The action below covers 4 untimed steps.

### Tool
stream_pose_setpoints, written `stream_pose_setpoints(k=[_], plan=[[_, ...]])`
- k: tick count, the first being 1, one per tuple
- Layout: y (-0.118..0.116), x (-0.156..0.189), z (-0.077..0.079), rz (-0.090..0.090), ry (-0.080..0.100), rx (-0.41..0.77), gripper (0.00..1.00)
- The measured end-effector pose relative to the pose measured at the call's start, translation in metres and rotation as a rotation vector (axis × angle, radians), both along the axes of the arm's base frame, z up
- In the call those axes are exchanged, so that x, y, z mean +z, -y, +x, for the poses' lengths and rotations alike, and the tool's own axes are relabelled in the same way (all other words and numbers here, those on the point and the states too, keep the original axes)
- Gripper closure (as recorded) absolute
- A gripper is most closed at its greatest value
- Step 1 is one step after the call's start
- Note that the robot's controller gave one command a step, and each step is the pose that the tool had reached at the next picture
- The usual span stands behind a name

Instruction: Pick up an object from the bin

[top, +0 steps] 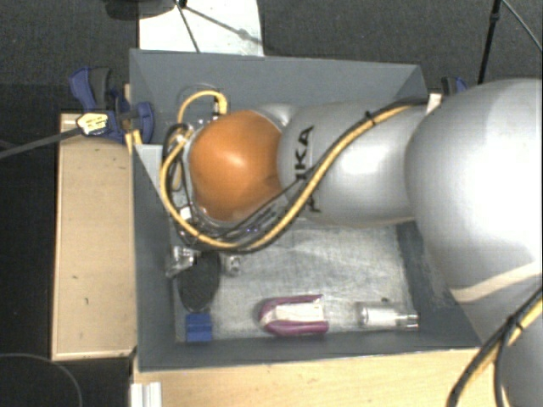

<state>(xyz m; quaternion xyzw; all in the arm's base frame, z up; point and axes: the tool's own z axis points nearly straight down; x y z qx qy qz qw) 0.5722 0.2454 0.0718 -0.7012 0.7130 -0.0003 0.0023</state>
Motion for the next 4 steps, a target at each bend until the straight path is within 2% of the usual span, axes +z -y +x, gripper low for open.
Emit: stream_pose_setpoints(k=[1, 2, 3, 4], plan=[[0.002, 0.000, 0.000, -0.005, -0.003, -0.004, 1.00], [0.001, 0.024, 0.001, 0.003, 0.002, -0.016, 1.00], [0.000, 0.065, 0.002, 0.002, 0.002, -0.028, 1.00], [-0.001, 0.073, 0.003, 0.003, 0.001, -0.037, 1.00]])
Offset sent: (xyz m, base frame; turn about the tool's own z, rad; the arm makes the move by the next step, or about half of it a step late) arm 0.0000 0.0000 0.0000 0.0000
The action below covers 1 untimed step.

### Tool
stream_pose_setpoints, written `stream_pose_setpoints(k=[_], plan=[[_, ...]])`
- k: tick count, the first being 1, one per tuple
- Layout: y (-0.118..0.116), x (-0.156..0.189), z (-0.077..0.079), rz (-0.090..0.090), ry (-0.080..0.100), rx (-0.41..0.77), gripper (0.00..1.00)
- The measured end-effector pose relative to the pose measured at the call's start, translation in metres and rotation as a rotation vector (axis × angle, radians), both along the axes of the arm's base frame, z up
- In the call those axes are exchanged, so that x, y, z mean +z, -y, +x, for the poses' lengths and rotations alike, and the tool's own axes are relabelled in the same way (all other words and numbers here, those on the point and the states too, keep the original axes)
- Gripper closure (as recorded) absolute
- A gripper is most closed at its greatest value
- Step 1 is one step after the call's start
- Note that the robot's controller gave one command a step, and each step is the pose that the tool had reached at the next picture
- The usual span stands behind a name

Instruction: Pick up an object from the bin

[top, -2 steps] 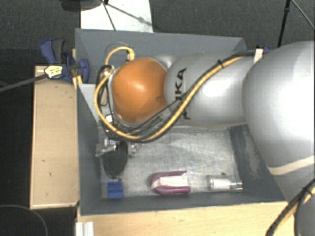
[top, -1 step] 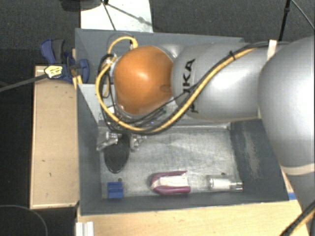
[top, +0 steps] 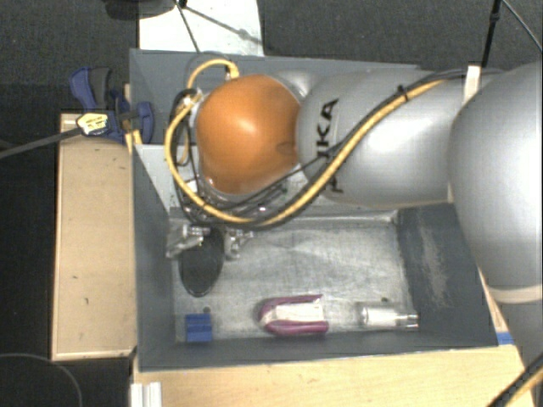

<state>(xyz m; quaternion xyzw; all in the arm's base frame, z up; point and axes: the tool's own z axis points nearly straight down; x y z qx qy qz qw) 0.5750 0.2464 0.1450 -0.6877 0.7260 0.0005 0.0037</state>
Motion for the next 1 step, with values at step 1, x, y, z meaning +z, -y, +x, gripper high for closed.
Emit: stream_pose_setpoints(k=[1], plan=[[-0.0009, 0.0474, 0.0011, -0.001, 0.002, -0.013, 1.00]])
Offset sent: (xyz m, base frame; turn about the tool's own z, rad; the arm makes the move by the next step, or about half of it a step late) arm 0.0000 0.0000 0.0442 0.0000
